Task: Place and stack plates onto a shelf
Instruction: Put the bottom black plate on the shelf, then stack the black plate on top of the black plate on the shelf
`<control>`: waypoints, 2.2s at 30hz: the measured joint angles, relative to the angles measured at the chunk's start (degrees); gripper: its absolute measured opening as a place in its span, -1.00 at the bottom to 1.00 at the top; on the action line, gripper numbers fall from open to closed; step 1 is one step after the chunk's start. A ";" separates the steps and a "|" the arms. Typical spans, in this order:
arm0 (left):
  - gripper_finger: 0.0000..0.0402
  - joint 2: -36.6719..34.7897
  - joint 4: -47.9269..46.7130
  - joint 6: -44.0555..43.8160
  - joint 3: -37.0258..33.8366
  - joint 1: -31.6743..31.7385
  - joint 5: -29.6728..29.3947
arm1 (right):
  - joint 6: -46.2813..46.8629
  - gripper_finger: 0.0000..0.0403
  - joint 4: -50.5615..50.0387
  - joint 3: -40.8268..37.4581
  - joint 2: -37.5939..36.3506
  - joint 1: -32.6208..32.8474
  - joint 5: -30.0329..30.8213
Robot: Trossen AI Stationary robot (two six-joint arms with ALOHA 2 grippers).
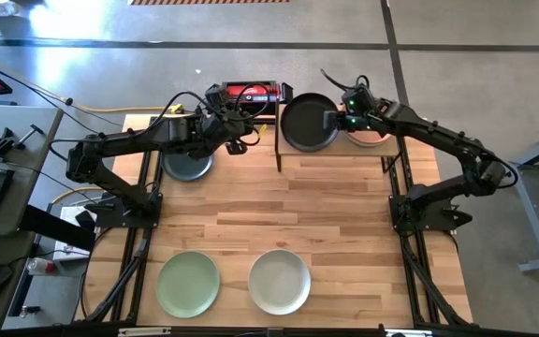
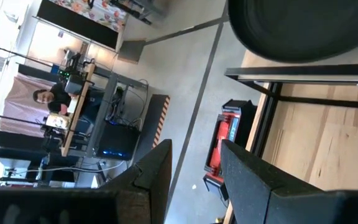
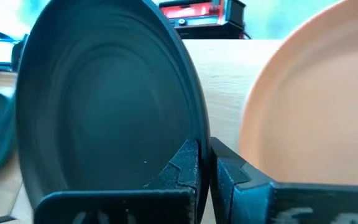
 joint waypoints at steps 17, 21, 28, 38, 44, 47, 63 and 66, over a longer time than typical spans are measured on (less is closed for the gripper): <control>-0.37 0.00 0.02 -0.04 0.00 0.00 0.00 | 0.31 -0.94 -1.18 0.00 0.02 1.45 -3.89; -0.37 0.00 0.02 -0.07 0.00 0.00 0.00 | 0.50 -0.81 -1.17 0.00 0.04 1.45 -3.10; -0.37 0.00 0.02 -0.09 0.00 0.00 0.00 | 1.95 -0.65 -0.97 0.00 0.04 1.45 -1.31; -0.37 0.00 -0.76 -0.93 0.00 0.00 0.00 | 2.00 -0.65 0.40 0.00 -1.18 1.18 -5.34; -0.37 0.01 -11.17 -11.11 0.00 0.57 3.56 | 1.14 -0.65 3.19 0.00 -4.16 2.58 -14.44; -0.37 0.02 -16.92 -18.75 0.00 1.91 9.10 | 1.14 -0.65 5.20 0.00 -5.38 4.70 -18.01; -0.37 1.33 -30.59 -46.58 -7.62 8.51 26.83 | 2.49 -0.65 7.34 0.00 -6.34 13.55 -17.47; -0.37 1.29 -29.60 -48.46 -11.83 9.04 28.39 | 2.49 -0.65 7.34 0.00 -6.34 13.83 -17.45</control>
